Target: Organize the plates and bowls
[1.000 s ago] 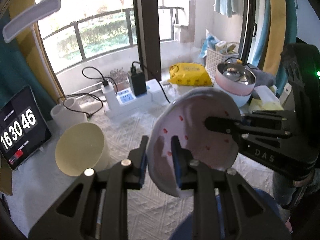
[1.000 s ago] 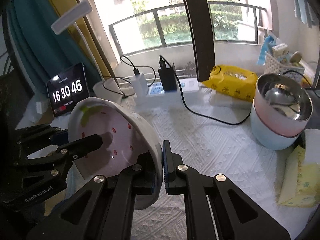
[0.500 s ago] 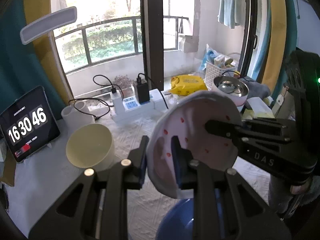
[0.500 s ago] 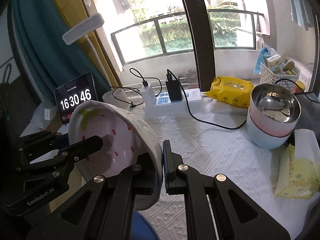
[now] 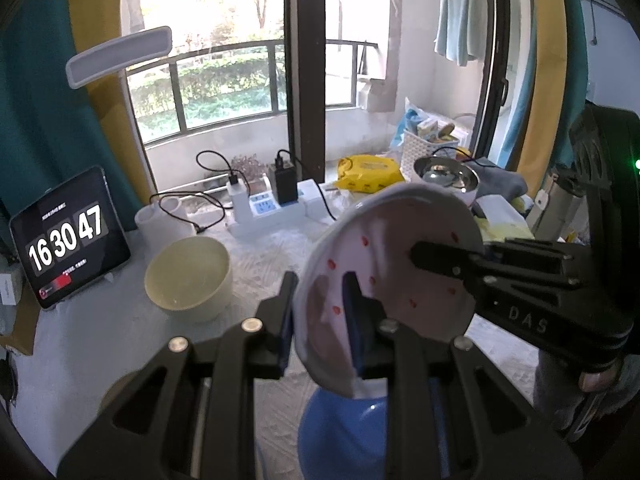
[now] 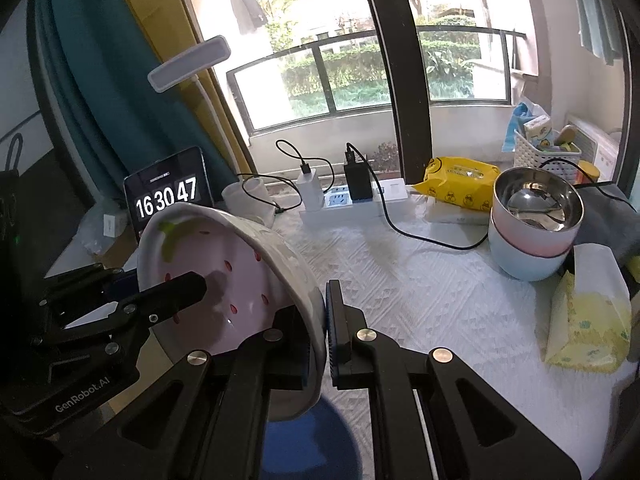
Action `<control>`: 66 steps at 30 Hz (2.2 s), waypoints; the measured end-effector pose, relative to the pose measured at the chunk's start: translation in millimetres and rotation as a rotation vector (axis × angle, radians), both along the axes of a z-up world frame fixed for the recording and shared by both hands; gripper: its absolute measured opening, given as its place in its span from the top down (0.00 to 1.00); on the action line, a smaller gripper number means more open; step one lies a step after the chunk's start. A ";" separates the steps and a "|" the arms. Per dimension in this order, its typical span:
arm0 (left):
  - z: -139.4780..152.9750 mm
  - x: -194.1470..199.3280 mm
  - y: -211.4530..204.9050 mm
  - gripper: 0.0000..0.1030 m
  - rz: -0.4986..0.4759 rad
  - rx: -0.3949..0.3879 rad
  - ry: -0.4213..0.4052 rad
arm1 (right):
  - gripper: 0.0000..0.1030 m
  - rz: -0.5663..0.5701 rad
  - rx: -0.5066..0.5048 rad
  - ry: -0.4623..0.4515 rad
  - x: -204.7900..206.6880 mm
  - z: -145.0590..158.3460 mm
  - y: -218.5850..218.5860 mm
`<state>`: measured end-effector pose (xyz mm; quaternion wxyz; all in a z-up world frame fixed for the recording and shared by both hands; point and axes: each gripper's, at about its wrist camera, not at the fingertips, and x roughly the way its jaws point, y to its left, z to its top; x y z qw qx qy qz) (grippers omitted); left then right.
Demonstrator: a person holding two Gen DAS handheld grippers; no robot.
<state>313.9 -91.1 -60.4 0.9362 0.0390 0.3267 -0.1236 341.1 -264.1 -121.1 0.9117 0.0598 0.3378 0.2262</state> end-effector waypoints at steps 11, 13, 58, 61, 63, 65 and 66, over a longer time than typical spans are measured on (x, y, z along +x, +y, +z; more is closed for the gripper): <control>-2.8 -27.5 9.7 0.78 0.009 -0.039 0.030 | 0.93 0.006 -0.005 0.026 -26.1 -3.7 6.6; -5.0 -33.0 11.2 0.78 0.011 -0.045 0.040 | 0.93 0.007 -0.006 0.034 -32.1 -6.1 7.9; -75.1 -64.5 0.9 0.78 0.013 -0.043 0.208 | 0.92 -0.017 -0.037 0.217 -63.6 -68.0 8.1; -76.6 -62.9 -1.0 0.78 0.009 -0.042 0.215 | 0.91 -0.020 -0.060 0.217 -62.7 -68.3 8.8; -77.8 -62.3 -2.2 0.78 0.007 -0.041 0.219 | 0.91 -0.019 -0.088 0.214 -62.6 -68.4 10.9; -79.0 -61.9 -3.1 0.78 0.005 -0.037 0.224 | 0.91 -0.020 -0.099 0.212 -62.5 -68.8 11.2; -79.6 -61.8 -3.1 0.78 0.006 -0.035 0.225 | 0.91 -0.020 -0.103 0.211 -62.5 -68.7 11.3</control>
